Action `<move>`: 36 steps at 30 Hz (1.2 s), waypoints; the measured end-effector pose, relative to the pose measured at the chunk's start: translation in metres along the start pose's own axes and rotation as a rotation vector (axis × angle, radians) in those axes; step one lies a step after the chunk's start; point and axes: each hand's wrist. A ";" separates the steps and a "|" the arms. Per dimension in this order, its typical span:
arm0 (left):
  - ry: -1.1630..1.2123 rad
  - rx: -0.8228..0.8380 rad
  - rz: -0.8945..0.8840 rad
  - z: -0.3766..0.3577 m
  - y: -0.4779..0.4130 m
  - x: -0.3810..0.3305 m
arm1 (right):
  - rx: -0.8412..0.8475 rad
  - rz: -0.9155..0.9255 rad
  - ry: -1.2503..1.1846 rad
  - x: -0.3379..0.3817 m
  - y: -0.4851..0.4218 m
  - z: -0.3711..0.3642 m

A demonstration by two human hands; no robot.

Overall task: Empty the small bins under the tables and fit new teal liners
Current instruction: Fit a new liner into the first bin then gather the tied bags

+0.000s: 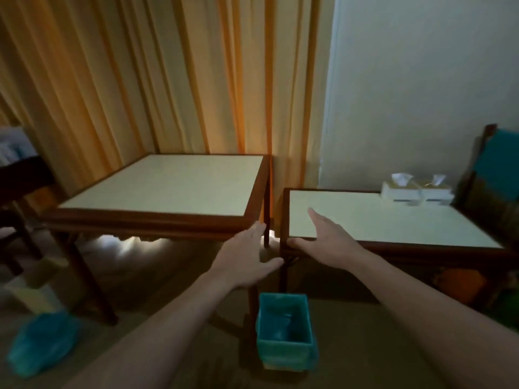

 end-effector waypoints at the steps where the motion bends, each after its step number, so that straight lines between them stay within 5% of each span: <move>1: 0.012 -0.002 0.022 0.043 0.005 -0.009 | -0.005 0.000 -0.018 0.030 0.011 0.034; 7: 0.099 -0.073 0.150 0.243 0.062 -0.058 | -0.078 0.059 -0.083 0.174 0.092 0.180; 12: 0.200 -0.155 0.203 0.301 0.150 -0.088 | -0.067 0.127 -0.186 0.217 0.169 0.205; 23: 0.282 -0.185 0.335 0.311 0.312 -0.047 | 0.046 0.170 -0.347 0.283 0.278 0.134; 36: 0.247 -0.154 0.408 0.311 0.453 0.196 | 0.038 0.019 -0.593 0.458 0.340 -0.116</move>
Point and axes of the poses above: each hand's wrist, its own y-axis away from the middle knuckle, its own z-axis out of the back of the hand, x = y × z, and after that the axes turned 4 degrees about -y, right-handed
